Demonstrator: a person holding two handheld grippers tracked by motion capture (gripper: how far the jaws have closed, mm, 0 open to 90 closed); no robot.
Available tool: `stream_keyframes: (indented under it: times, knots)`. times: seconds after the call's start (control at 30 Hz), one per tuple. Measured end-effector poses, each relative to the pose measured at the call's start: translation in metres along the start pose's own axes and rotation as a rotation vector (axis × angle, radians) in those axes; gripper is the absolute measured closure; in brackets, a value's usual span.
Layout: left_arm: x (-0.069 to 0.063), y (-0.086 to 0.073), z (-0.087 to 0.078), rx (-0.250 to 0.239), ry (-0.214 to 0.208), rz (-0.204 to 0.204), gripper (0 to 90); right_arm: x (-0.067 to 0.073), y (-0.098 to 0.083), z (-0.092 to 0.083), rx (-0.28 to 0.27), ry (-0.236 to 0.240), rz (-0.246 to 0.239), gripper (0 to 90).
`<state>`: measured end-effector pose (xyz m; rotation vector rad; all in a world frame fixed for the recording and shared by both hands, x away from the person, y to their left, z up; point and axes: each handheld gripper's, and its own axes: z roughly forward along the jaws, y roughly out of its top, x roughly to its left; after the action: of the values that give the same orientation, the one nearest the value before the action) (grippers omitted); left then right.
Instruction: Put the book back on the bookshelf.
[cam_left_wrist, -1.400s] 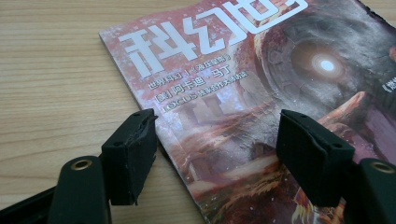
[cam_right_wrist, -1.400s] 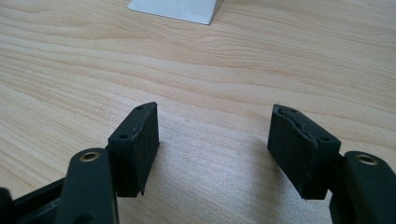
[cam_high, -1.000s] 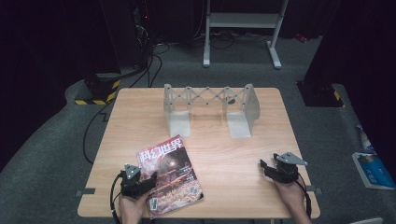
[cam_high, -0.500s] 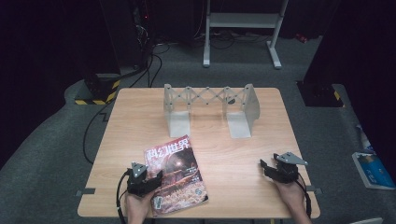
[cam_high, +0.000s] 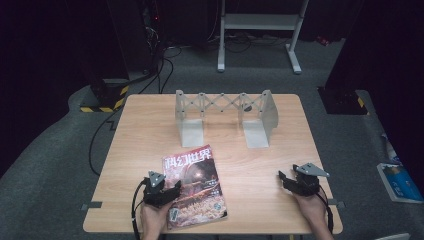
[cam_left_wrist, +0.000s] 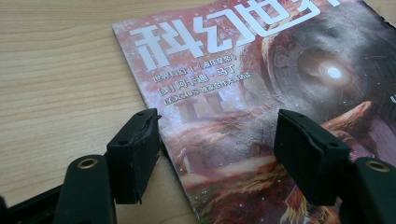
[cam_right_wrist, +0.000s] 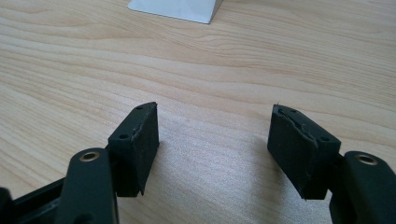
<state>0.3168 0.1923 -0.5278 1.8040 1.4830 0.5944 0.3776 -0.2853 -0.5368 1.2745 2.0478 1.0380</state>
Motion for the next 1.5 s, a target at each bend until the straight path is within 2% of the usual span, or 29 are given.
stream_keyframes:
  times: [0.3, 0.5, 0.53, 0.7, 0.8, 0.83, 0.9, 0.93, 0.97, 1.1, 1.27, 1.3, 1.33, 1.4, 1.5]
  knots:
    - [-0.006, 0.004, 0.005, 0.004, -0.007, 0.011, 31.6, 0.000, 0.000, 0.000, 0.001, 0.000, 0.002, 33.7]
    - [-0.010, 0.008, 0.010, 0.010, -0.018, 0.014, 31.6, 0.002, 0.001, 0.000, 0.004, -0.014, -0.019, 34.7]
    - [-0.012, 0.010, 0.011, 0.013, -0.021, 0.016, 31.5, 0.003, 0.003, 0.000, 0.014, -0.014, -0.003, 36.2]
    - [-0.015, 0.013, 0.015, 0.017, -0.029, 0.028, 31.5, 0.004, 0.004, -0.002, 0.035, -0.010, 0.007, 41.0]
    - [-0.018, 0.014, 0.018, 0.014, -0.037, 0.026, 31.2, 0.010, 0.008, -0.003, 0.037, 0.013, 0.019, 43.4]
    - [-0.019, 0.014, 0.018, 0.014, -0.039, 0.026, 31.1, 0.019, 0.012, -0.003, 0.029, 0.033, 0.005, 45.5]
    - [-0.020, 0.015, 0.019, 0.009, -0.041, 0.027, 31.1, 0.022, 0.013, -0.003, 0.027, 0.043, 0.010, 46.0]
    - [-0.021, 0.015, 0.020, 0.008, -0.041, 0.027, 31.1, 0.031, 0.016, -0.002, 0.021, 0.080, 0.020, 47.6]
    - [-0.021, 0.015, 0.020, 0.008, -0.042, 0.031, 31.1, 0.031, 0.016, -0.002, 0.021, 0.080, 0.020, 47.6]
    - [-0.021, 0.016, 0.021, 0.008, -0.049, 0.030, 31.1, 0.053, 0.020, 0.001, 0.026, 0.157, 0.029, 49.1]
    - [-0.023, 0.018, 0.022, 0.016, -0.054, 0.036, 31.0, 0.085, 0.023, 0.009, 0.040, 0.246, 0.003, 48.6]
    - [-0.024, 0.018, 0.023, 0.015, -0.051, 0.042, 30.9, 0.096, 0.024, 0.011, 0.041, 0.281, -0.001, 47.8]
    - [-0.024, 0.018, 0.023, 0.015, -0.051, 0.042, 30.9, 0.096, 0.024, 0.011, 0.041, 0.281, -0.001, 47.8]
    - [-0.025, 0.018, 0.024, 0.012, -0.056, 0.034, 31.0, 0.106, 0.025, 0.013, 0.045, 0.311, -0.009, 47.0]
    - [-0.027, 0.019, 0.025, 0.012, -0.057, 0.037, 31.0, 0.121, 0.027, 0.017, 0.053, 0.363, 0.005, 45.2]
